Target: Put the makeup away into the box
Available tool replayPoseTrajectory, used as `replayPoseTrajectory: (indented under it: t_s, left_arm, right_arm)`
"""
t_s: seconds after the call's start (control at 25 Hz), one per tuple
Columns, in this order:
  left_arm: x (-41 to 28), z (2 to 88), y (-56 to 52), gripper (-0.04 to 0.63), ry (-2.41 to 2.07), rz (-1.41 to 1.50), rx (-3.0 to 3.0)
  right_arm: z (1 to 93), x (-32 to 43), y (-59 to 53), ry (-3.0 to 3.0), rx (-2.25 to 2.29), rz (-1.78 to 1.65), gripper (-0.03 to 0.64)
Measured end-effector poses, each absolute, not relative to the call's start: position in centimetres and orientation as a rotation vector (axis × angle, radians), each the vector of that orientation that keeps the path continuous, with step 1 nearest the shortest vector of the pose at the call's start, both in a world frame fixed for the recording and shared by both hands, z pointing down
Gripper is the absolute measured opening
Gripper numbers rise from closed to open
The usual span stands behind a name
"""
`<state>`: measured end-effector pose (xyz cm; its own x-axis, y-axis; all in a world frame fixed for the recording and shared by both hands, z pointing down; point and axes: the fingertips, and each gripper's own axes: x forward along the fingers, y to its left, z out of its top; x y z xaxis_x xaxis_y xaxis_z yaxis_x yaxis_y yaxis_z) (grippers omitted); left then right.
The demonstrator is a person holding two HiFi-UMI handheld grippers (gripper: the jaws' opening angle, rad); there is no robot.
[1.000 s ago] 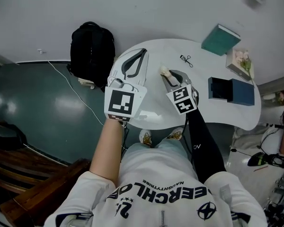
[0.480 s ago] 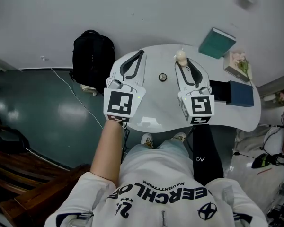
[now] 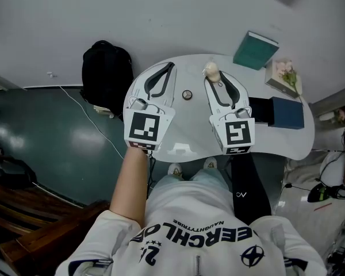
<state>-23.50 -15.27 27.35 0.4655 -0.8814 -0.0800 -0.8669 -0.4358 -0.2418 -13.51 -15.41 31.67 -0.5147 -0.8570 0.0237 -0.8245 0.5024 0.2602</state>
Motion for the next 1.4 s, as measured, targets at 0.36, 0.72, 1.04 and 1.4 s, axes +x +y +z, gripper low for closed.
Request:
replayPoseTrajectory:
  t_s: [0.36, 0.72, 1.04, 1.4]
  left_arm:
    - [-12.3, 27.6, -17.7, 0.008, 1.41, -0.101, -2.509]
    - [0.2, 28.1, -19.0, 0.008, 1.288, -0.091, -2.556]
    - [6.5, 28.4, -19.6, 0.008, 1.263, -0.082, -2.553]
    - [7.8, 28.7, -21.1, 0.008, 1.266, -0.111, -2.542]
  right_arm:
    - [31.5, -2.0, -17.3, -2.532, 1.559, -0.305, 0.169]
    - [31.3, 10.3, -18.3, -2.483, 1.648, -0.304, 0.169]
    - [31.5, 17.3, -18.6, -2.473, 1.696, -0.299, 0.17]
    - [34.2, 18.0, -20.7, -2.469, 1.624, -0.237, 0.17]
